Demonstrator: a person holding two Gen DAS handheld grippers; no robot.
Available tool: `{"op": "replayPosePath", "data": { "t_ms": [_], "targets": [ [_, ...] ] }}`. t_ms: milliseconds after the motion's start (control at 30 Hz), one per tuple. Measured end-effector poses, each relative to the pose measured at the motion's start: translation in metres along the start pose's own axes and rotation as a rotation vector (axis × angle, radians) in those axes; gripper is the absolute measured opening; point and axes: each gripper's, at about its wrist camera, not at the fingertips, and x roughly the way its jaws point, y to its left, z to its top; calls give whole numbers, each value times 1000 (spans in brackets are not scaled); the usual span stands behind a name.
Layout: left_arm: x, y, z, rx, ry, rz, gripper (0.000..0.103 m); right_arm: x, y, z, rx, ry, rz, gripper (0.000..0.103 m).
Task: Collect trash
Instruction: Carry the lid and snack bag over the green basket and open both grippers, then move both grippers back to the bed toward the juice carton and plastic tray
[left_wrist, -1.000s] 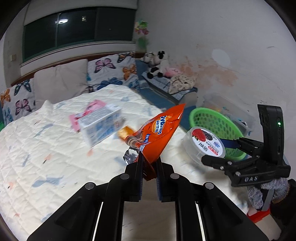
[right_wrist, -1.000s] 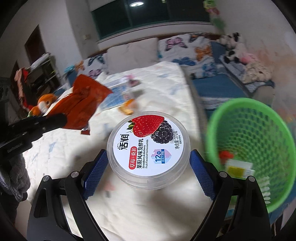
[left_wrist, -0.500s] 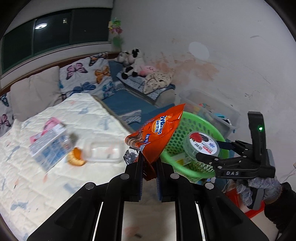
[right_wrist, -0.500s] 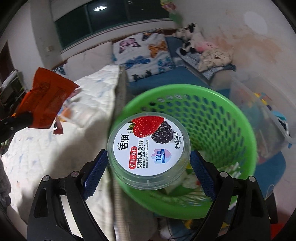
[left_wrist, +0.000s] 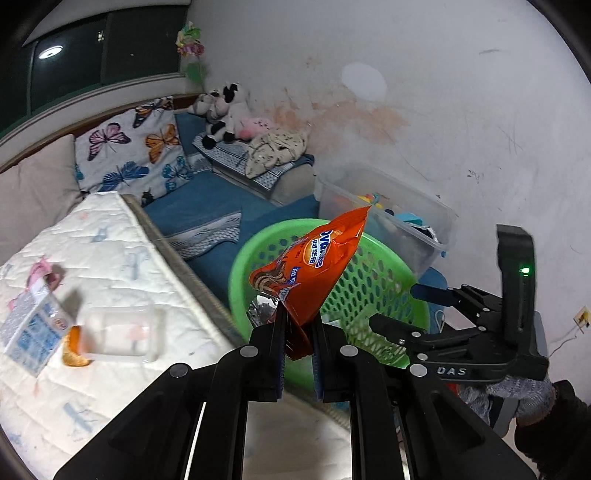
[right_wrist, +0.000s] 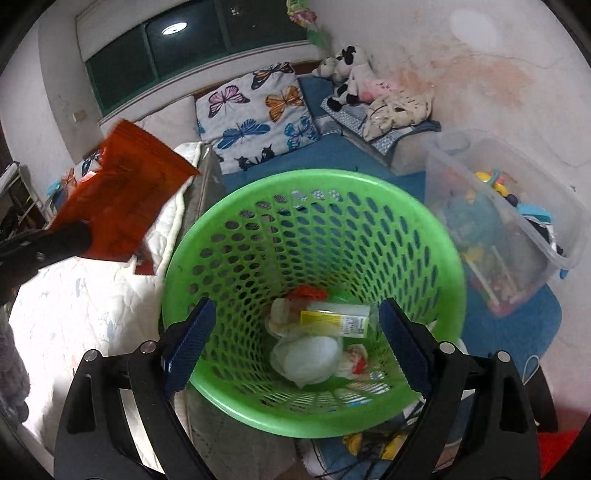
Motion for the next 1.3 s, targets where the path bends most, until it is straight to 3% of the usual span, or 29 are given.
{"op": "replayPosePath", "data": {
  "t_ms": [333,467,567,800,1100,1300],
  "targets": [
    [43,-14,2,-21,69,-30,14,-18,-15,-3,17,-26,1,89],
    [53,-18,-1,-21,85,-40,21,-22,-14,-4,20,-30,2,89],
    [56,-17,-5,-28,89,-36,40,-22,-14,-4,19,-31,1,89],
    [50,-8,-15,-43,84,-21,41,-26,-9,-4,15,-36,9,89],
    [11,37,-31,-110,47,84,41,-23,16,5,-20,-36,47,93],
    [-19,79,-41,-139,19,196,41,-14,45,10,-73,-22,83,94]
  ]
}}
